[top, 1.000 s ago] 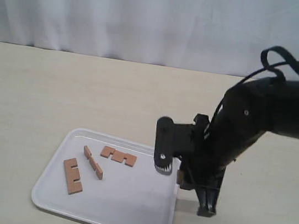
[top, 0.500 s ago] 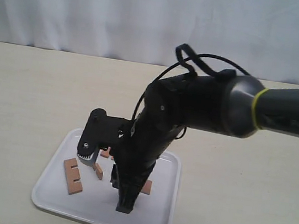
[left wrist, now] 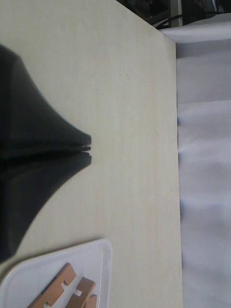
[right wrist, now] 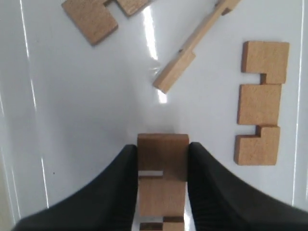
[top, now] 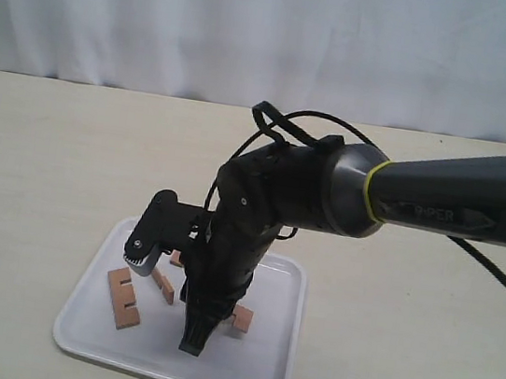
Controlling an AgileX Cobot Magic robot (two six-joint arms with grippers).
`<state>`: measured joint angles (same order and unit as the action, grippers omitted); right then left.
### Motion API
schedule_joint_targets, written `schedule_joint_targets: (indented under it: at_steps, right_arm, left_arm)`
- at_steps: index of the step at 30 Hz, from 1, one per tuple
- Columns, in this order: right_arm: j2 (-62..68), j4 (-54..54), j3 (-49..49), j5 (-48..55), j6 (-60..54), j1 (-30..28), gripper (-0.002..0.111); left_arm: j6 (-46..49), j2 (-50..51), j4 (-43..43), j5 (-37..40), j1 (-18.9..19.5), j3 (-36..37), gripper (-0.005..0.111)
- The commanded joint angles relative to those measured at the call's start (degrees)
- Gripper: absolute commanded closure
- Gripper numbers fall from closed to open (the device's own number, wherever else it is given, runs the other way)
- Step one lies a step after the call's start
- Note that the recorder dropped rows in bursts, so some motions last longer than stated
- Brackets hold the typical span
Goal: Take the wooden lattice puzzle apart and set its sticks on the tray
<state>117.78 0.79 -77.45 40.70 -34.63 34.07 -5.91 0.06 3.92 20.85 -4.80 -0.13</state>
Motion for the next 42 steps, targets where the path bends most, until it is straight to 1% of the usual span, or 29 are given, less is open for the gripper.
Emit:
schedule_joint_targets:
  at_steps: [1,3,5,9,13,15,16,19,21,25,28,30,38,40,42]
  right_arm:
    - [-0.23,-0.35,-0.46,-1.4,1.17,0.09,0.062]
    - [-0.62,0.41,-0.46,-1.4,1.3,0.09,0.055]
    - [-1.4,0.52,-0.46,-1.4,1.47,0.09,0.053]
    - [-4.26,1.12,-0.46,-1.4,3.09,0.09,0.054]
    - [-7.58,1.12,-0.46,-1.4,8.04,0.09,0.055]
    - [-8.98,1.02,-0.46,-0.24,11.84,-0.02,0.063]
    - [-9.63,0.43,-0.46,0.61,14.14,-0.02,0.071]
    - [-10.67,-1.74,-0.46,3.95,18.44,-0.27,0.103]
    - [-10.82,-1.34,-0.46,6.18,19.43,-1.78,0.104]
    - [-11.57,-0.79,-0.46,10.77,23.26,-7.01,0.104]
    - [-13.76,0.44,2.0,11.74,24.89,-12.53,0.104]
    - [-15.97,0.44,4.27,11.05,25.39,-15.56,0.104]
    - [-28.95,0.02,16.8,5.03,27.97,-33.39,0.104]
    - [-32.56,-1.36,19.52,4.15,28.54,-37.56,0.104]
    - [-36.3,-3.51,22.4,3.0,30.12,-40.49,0.104]
  left_arm:
    - [0.04,-0.06,0.17,-0.53,0.05,0.13,0.107]
    - [0.04,-0.06,0.17,-0.53,0.05,0.13,0.107]
    - [0.04,-0.06,0.17,-0.53,0.05,0.13,0.107]
    - [0.04,-0.06,0.17,-0.53,0.05,0.13,0.107]
    - [0.04,-0.06,0.17,-0.53,0.05,0.13,0.107]
    - [0.04,-0.06,0.17,-0.53,0.05,0.13,0.107]
    - [0.04,-0.06,0.17,-0.53,0.05,0.13,0.107]
    - [0.04,-0.06,0.17,-0.53,0.05,0.13,0.107]
    - [0.04,-0.06,0.17,-0.53,0.05,0.13,0.107]
    - [0.04,-0.06,0.17,-0.53,0.05,0.13,0.107]
    - [0.04,-0.06,0.17,-0.53,0.05,0.13,0.107]
    - [0.04,-0.06,0.17,-0.53,0.05,0.13,0.107]
    - [0.04,-0.06,0.17,-0.53,0.05,0.13,0.107]
    - [0.04,-0.06,0.17,-0.53,0.05,0.13,0.107]
    - [0.04,-0.06,0.17,-0.53,0.05,0.13,0.107]
